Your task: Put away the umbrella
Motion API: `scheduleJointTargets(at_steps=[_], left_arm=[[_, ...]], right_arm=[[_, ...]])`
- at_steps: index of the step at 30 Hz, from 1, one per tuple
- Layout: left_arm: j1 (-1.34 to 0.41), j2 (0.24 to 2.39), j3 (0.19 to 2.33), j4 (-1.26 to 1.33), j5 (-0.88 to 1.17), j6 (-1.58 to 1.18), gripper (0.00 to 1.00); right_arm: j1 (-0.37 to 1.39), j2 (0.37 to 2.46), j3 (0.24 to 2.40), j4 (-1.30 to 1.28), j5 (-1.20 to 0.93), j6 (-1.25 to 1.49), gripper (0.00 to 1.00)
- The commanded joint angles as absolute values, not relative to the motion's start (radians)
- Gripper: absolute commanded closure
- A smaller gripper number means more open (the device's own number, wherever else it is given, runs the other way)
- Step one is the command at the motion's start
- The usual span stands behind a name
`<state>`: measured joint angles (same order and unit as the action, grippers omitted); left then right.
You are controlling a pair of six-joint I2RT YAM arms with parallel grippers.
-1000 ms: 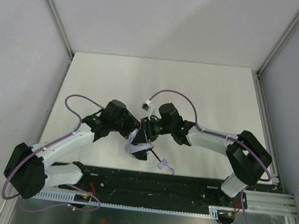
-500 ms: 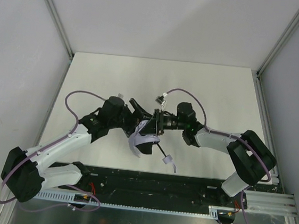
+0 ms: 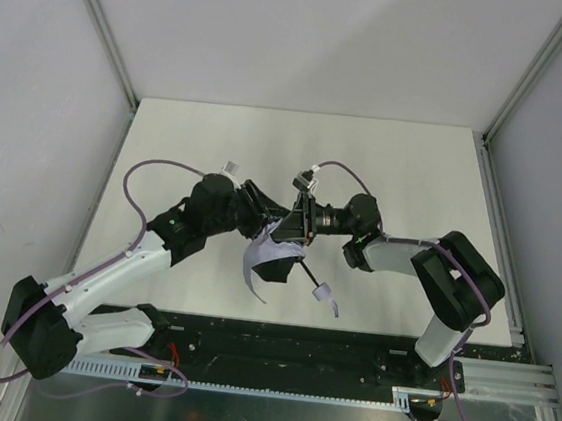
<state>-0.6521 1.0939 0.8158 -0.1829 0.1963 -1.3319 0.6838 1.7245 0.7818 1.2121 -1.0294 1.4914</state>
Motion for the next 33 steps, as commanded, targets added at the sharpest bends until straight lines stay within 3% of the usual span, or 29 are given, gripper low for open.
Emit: scheduleJointTargets(at_steps=[1,4,5,7,15,22,28,33], left_arm=[[-0.662,1.056,0.853,-0.153,0.09,-1.296,1.0],[-0.657,1.023,0.865,-0.148,-0.029,-1.262,1.0],[-0.653,1.013,0.87,-0.141,-0.064,-1.253,1.0],[-0.645,0.985,0.862,-0.088,-0.123,-1.245,1.0],[-0.596,0.973,0.898,0.242,-0.13,-1.215,1.0],[-0.563,0.948,0.927,0.436,-0.198,-1.146,1.0],[-0.528,0.948,1.014,0.537,-0.197,-1.124,1.0],[-0.524,0.95,1.03,0.617,-0.169,-1.149,1.0]], right_arm=[[0.658,1.673,0.781,1.311,-1.033,1.482,0.69],[0.649,1.566,0.782,0.911,-0.946,1.235,0.22],[0.647,1.518,0.792,0.766,-0.9,1.141,0.11],[0.644,1.413,0.827,0.474,-0.803,0.99,0.03],[0.585,1.182,1.059,-0.112,-0.567,0.734,0.01],[0.505,1.001,1.143,-0.341,-0.236,0.74,0.01],[0.376,0.95,1.078,-0.51,-0.126,1.063,0.01],[0.413,1.002,0.973,-0.45,-0.297,1.335,0.05]])
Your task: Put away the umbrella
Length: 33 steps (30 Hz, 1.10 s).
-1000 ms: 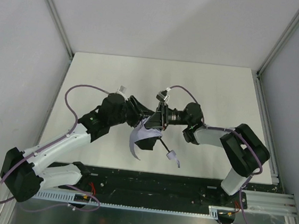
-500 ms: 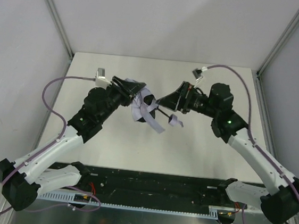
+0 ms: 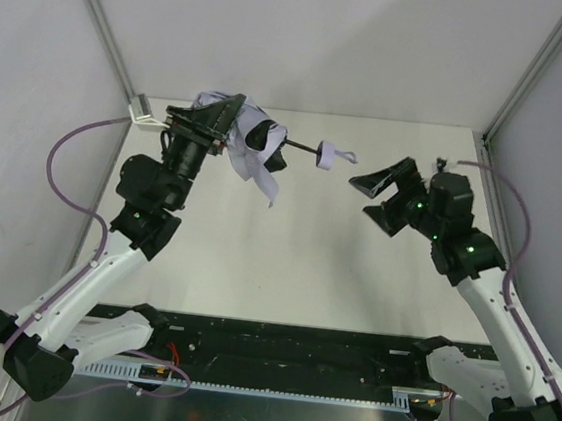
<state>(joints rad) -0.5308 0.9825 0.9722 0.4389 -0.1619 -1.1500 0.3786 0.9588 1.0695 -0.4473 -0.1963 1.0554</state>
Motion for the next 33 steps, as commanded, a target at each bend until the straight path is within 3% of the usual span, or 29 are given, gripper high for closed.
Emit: scheduleJointTargets(at_steps=[1,6,13,22,26,30,33], left_arm=[[-0.524,0.954,1.029,0.628,-0.16,-1.16,1.0],[-0.521,0.977,1.0,0.713,-0.092,-1.228,1.0],[-0.52,0.998,0.954,0.832,0.003,-1.239,1.0],[-0.52,1.007,0.925,0.896,0.056,-1.203,1.0],[-0.52,1.023,0.932,0.914,0.069,-1.203,1.0],[-0.52,1.032,0.94,0.919,0.078,-1.195,1.0],[-0.518,1.03,0.937,0.92,0.081,-1.181,1.0]], right_arm=[[0.436,1.008,0.93,-0.379,-0.345,1.411,0.07],[0.579,1.074,0.809,0.075,-0.457,1.715,0.09],[0.674,1.167,0.804,0.319,-0.52,1.953,0.09],[0.795,1.159,0.802,0.375,-0.492,2.093,0.12],[0.828,1.155,0.803,0.369,-0.46,2.111,0.19],[0.839,1.138,0.802,0.33,-0.438,2.102,0.32],[0.837,1.114,0.802,0.279,-0.428,2.08,0.32]])
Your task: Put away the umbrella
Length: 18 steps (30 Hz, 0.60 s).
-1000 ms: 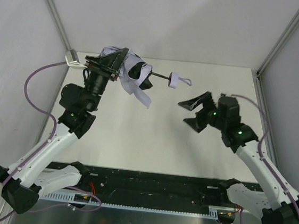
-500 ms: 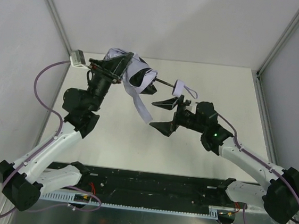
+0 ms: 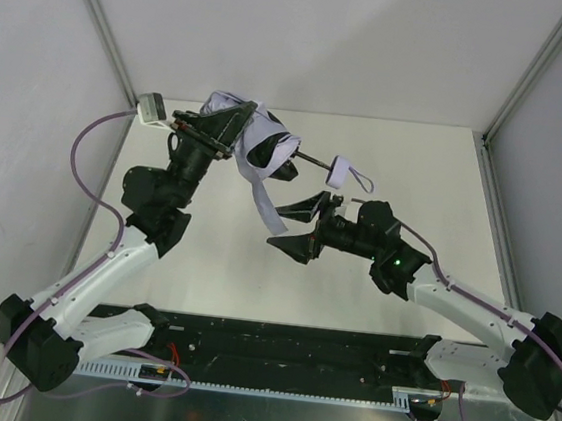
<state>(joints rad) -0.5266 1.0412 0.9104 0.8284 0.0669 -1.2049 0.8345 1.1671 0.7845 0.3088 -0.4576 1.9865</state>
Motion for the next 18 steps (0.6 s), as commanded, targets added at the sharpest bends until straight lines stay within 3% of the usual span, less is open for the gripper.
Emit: scheduleJointTargets(at_steps=[1,5,13,18], left_arm=[[-0.518,1.03,0.937,0.92,0.084,-1.18,1.0],[-0.516,1.037,0.937,0.92,0.097,-1.185,1.0],[-0.515,1.04,0.923,0.925,0.1,-1.214,1.0],[-0.517,1.051,0.935,0.932,0.113,-1.241,1.0]], right_arm=[[0.834,1.105,0.802,0.258,-0.426,2.07,0.31],[0.819,1.077,0.776,0.246,-0.425,2.071,0.33],[0.815,1.088,0.771,0.288,-0.403,2.072,0.69],[0.826,1.151,0.771,0.346,-0.416,2.078,0.64]])
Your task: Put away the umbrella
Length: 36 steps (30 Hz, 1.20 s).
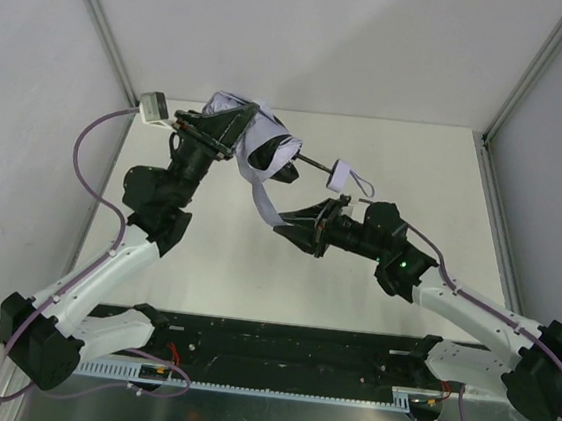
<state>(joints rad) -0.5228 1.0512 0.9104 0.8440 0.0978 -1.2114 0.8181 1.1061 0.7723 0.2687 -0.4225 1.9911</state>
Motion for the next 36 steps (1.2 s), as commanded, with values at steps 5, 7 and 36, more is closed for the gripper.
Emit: scheduleJointTargets(at_steps=[5,7,36], left_arm=[[-0.517,1.056,0.933,0.941,0.121,-1.267,1.0],[-0.52,1.06,0.928,0.946,0.126,-1.287,1.0],[-0.643,1.028,0.732,-0.049,0.262,-1.403,1.0]], right_arm=[[0.83,1.204,0.771,0.428,-0.406,2.079,0.63],[0.83,1.229,0.771,0.473,-0.397,2.068,0.66],[0.555,1.264,0.669,1.073,-0.449,1.113,1.0]])
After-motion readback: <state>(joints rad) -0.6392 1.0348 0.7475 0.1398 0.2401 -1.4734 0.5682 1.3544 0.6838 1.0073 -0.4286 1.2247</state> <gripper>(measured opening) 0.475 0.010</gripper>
